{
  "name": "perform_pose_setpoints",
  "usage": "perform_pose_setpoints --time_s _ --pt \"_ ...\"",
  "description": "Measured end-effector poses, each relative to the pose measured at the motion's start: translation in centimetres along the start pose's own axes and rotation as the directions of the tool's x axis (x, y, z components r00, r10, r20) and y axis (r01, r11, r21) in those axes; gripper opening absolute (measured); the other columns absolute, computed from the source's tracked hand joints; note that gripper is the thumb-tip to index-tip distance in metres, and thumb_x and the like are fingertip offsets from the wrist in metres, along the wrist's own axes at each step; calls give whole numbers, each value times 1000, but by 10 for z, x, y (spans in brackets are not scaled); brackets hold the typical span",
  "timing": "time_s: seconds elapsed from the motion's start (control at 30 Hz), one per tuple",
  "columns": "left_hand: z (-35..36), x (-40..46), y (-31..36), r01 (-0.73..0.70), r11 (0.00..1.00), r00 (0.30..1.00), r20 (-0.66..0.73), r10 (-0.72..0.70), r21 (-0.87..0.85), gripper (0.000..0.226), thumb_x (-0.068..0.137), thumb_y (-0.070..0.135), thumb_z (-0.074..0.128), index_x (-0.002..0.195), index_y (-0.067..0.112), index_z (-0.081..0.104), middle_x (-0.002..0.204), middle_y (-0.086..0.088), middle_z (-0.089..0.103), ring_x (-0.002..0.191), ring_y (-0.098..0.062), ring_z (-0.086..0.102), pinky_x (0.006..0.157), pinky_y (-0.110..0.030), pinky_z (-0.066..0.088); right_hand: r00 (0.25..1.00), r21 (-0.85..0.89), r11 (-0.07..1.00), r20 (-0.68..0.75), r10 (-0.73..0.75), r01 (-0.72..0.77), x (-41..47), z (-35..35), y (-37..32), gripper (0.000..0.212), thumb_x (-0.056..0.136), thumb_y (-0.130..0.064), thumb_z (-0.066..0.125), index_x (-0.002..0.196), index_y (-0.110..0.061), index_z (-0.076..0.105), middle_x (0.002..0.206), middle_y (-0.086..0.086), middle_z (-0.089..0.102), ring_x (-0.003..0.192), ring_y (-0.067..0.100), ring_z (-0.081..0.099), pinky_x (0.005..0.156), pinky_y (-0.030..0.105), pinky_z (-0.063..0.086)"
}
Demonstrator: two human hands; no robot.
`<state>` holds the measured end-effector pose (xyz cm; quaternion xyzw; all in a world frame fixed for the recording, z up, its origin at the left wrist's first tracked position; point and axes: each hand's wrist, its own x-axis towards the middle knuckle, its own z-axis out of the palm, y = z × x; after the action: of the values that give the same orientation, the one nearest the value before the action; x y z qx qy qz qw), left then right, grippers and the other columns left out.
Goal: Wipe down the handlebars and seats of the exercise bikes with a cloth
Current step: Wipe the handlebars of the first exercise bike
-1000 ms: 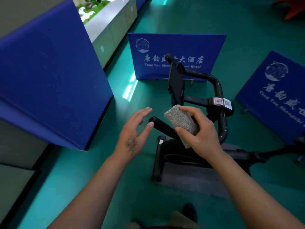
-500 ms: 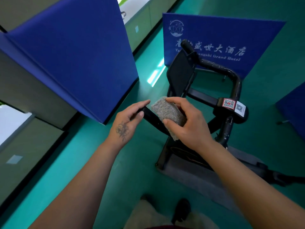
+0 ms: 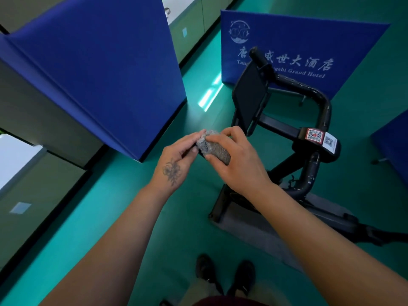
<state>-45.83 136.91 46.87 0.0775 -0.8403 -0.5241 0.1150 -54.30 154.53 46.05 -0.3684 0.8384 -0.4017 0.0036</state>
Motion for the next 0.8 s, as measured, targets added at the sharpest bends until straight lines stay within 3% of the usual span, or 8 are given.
perform_pose_setpoints --time_s 0.17,0.27,0.53,0.67,0.8 --pt "-1 1 -4 -49 999 999 19 49 1 42 107 2 55 147 11 61 147 1 65 142 -14 56 122 -45 42 1000 -75 997 -3 -30 29 -14 -2 10 31 92 -22 74 122 -26 70 119 -6 53 87 21 61 66 41 57" --pt "-2 2 -6 -66 998 998 13 66 5 41 107 5 54 147 10 62 146 1 65 142 -13 56 122 -44 42 1000 -178 984 18 3 1 -26 -6 23 27 87 -21 75 112 -29 71 114 -9 56 86 17 59 60 36 52" --pt "-3 3 -7 -63 998 997 32 63 -1 40 107 5 56 146 12 63 145 3 66 139 -12 58 120 -42 44 998 -65 997 -40 41 -43 -5 0 7 25 93 -50 73 114 -36 69 111 -14 61 94 12 63 75 37 57" --pt "-5 4 -7 -39 999 999 35 39 -8 40 107 8 57 147 13 63 145 3 65 138 -11 58 119 -42 46 998 -51 999 -63 17 -20 9 5 -2 24 95 -50 71 113 -34 71 111 -14 65 99 12 64 80 37 56" --pt "-4 3 -7 -56 998 998 37 56 -4 40 108 7 56 146 14 63 144 3 66 138 -13 58 120 -42 45 1000 -53 998 9 23 -23 7 -2 3 19 94 -45 73 111 -38 69 111 -18 65 101 8 63 84 38 55"
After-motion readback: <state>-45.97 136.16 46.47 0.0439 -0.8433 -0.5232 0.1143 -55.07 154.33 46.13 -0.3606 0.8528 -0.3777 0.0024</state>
